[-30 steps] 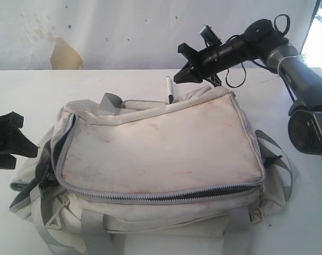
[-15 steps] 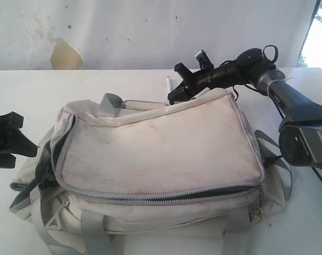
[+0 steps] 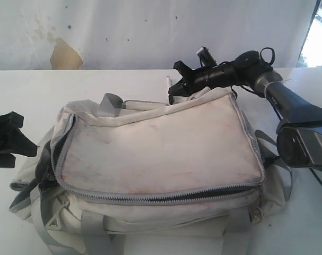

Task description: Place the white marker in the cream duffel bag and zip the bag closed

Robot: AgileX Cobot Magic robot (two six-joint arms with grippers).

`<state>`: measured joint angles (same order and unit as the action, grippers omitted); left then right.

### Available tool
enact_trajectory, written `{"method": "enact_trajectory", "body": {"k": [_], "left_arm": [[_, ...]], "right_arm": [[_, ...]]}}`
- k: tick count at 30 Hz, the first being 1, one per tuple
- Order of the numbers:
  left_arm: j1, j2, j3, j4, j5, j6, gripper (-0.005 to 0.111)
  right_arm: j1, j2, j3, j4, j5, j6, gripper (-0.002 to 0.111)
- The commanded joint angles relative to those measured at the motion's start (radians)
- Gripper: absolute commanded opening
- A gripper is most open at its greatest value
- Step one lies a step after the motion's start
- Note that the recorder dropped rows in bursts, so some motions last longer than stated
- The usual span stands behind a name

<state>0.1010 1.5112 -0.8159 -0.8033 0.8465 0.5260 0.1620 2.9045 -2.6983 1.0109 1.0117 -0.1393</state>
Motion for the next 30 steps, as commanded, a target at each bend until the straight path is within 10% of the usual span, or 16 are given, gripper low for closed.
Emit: {"method": "enact_trajectory", "body": {"k": [1, 30], "left_arm": [[-0.004, -0.009, 0.001, 0.0, -0.01, 0.003, 0.057], [-0.004, -0.009, 0.001, -0.002, -0.036, 0.003, 0.057]], "right_arm": [[0.005, 0.01, -0.002, 0.003, -0.014, -0.015, 0.0], [0.008, -0.041, -0.002, -0.066, -0.047, -0.064, 0.0]]}}
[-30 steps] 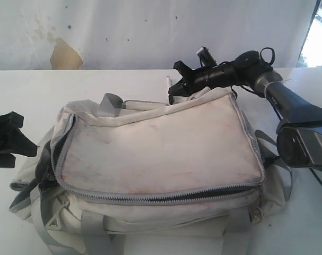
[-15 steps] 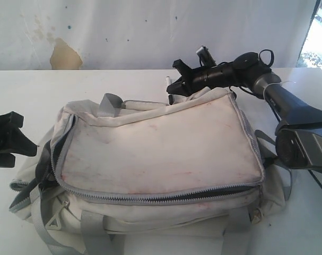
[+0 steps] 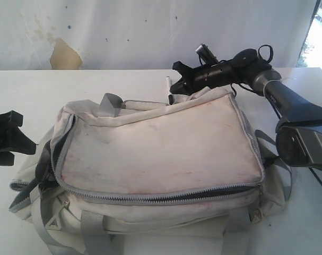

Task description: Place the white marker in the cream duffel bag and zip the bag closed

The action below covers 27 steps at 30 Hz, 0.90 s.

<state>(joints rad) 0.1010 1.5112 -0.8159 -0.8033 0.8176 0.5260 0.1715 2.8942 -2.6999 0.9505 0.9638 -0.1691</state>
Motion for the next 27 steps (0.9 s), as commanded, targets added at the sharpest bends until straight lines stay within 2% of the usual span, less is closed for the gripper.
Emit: {"method": "enact_trajectory", "body": {"k": [1, 6, 12, 14, 19, 27], "left_arm": [[-0.004, -0.009, 0.001, -0.002, -0.007, 0.003, 0.057], [-0.004, -0.009, 0.001, -0.002, -0.007, 0.003, 0.057], [-0.004, -0.009, 0.001, -0.002, -0.007, 0.003, 0.057], [-0.004, -0.009, 0.001, -0.002, -0.007, 0.003, 0.057], [-0.004, -0.009, 0.001, -0.002, -0.013, 0.003, 0.057], [-0.004, -0.009, 0.001, -0.002, -0.013, 0.003, 0.057]], "right_arm": [[-0.002, -0.031, 0.0, -0.008, 0.009, -0.037, 0.0], [-0.004, -0.06, 0.0, -0.03, 0.012, -0.039, 0.0], [0.005, -0.06, 0.0, -0.183, 0.026, -0.042, 0.0], [0.007, -0.06, 0.0, -0.212, 0.043, -0.128, 0.0], [0.026, -0.06, 0.0, -0.142, 0.059, -0.37, 0.0], [0.061, -0.029, 0.0, -0.239, 0.044, -0.4, 0.0]]}}
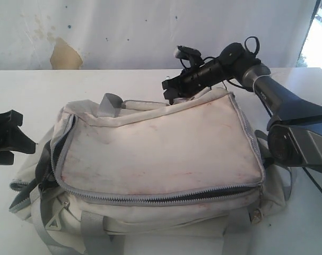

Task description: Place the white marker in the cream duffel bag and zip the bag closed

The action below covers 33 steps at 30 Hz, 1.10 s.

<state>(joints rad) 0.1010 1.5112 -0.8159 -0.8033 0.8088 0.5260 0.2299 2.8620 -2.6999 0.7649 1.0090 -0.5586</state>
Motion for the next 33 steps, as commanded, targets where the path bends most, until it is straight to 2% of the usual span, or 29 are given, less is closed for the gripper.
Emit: {"method": "enact_trajectory", "body": {"k": [1, 5, 9, 13, 16, 18, 24, 28, 33], "left_arm": [[-0.004, -0.009, 0.001, -0.002, -0.005, 0.003, 0.057], [-0.004, -0.009, 0.001, -0.002, -0.005, 0.003, 0.057], [-0.004, -0.009, 0.001, -0.002, -0.005, 0.003, 0.057], [-0.004, -0.009, 0.001, -0.002, -0.005, 0.003, 0.057], [-0.004, -0.009, 0.001, -0.002, -0.006, 0.003, 0.057], [-0.004, -0.009, 0.001, -0.002, -0.006, 0.003, 0.057], [-0.004, -0.009, 0.001, -0.002, -0.006, 0.003, 0.057], [-0.004, -0.009, 0.001, -0.002, -0.006, 0.003, 0.057], [-0.004, -0.009, 0.001, -0.002, -0.006, 0.003, 0.057]], "right_arm": [[0.002, 0.003, 0.0, -0.07, -0.004, -0.002, 0.0], [0.002, 0.001, 0.0, -0.144, -0.041, 0.049, 0.0], [0.002, 0.001, 0.0, -0.128, -0.041, 0.049, 0.0], [0.0, -0.022, 0.0, 0.08, -0.051, -0.134, 0.0], [0.0, -0.057, 0.0, 0.025, -0.094, -0.163, 0.001], [0.003, -0.073, 0.0, -0.019, -0.101, -0.194, 0.006], [-0.021, -0.08, 0.0, -0.141, -0.118, -0.058, 0.038], [-0.031, -0.08, 0.0, -0.276, -0.145, 0.113, 0.041], [-0.033, -0.08, 0.0, -0.366, -0.145, 0.118, 0.041]]}}
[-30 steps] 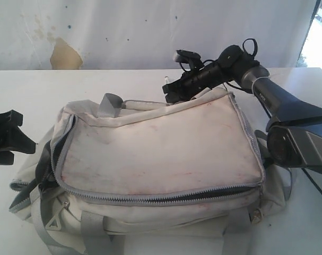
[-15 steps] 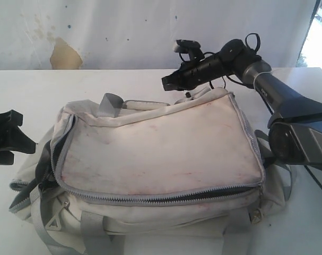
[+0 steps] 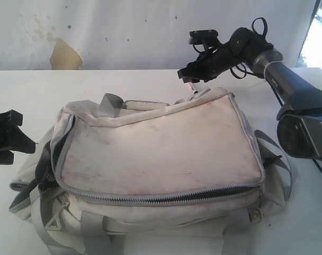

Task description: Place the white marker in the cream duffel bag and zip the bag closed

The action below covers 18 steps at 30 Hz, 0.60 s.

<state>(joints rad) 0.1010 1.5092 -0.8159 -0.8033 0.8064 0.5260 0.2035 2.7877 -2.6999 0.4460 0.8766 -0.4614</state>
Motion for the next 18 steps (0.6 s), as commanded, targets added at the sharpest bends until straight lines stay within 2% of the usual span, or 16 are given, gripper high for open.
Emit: {"method": "enact_trajectory", "body": {"k": [1, 6, 18], "left_arm": [[-0.004, -0.007, 0.001, -0.002, -0.004, 0.003, 0.057], [-0.004, -0.007, 0.001, -0.002, -0.006, 0.003, 0.057], [-0.004, -0.007, 0.001, -0.002, -0.008, 0.003, 0.057]], "right_arm": [[-0.007, -0.003, 0.0, -0.058, -0.021, 0.021, 0.041], [-0.007, 0.009, 0.002, -0.141, -0.068, 0.021, 0.041], [-0.003, 0.049, 0.002, -0.039, -0.052, 0.018, 0.041]]}}
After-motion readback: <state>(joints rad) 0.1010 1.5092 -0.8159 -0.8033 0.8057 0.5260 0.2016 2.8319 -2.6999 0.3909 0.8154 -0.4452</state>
